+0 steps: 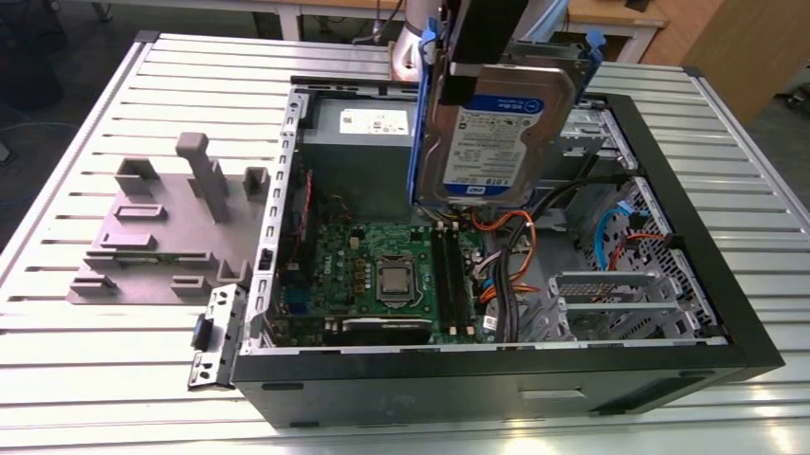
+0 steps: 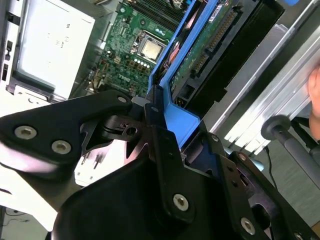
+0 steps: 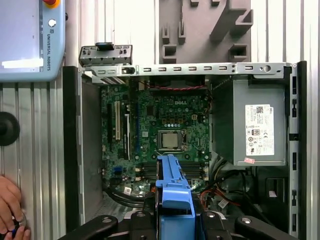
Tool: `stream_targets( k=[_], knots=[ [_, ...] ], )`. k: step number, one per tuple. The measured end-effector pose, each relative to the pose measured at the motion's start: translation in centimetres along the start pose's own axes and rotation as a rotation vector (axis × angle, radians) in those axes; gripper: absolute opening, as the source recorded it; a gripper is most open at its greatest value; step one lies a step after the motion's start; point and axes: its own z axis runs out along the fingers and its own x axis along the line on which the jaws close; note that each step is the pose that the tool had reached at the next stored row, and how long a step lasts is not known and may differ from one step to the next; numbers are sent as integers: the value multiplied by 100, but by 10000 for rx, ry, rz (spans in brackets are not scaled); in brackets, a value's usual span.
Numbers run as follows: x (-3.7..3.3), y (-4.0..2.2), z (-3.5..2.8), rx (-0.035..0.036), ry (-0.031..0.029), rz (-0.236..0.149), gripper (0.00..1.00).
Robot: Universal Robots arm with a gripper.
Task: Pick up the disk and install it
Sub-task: 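Insert the disk into the insertion slot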
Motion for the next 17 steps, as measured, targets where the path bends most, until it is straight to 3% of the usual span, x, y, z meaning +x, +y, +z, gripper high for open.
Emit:
stream_targets(
  k=[9, 13, 17],
  knots=[
    [175, -5, 17, 0, 1, 0, 36],
    [190, -10, 26, 0, -1, 0, 36],
    [188, -67, 31, -1, -14, 0, 36]
  ],
)
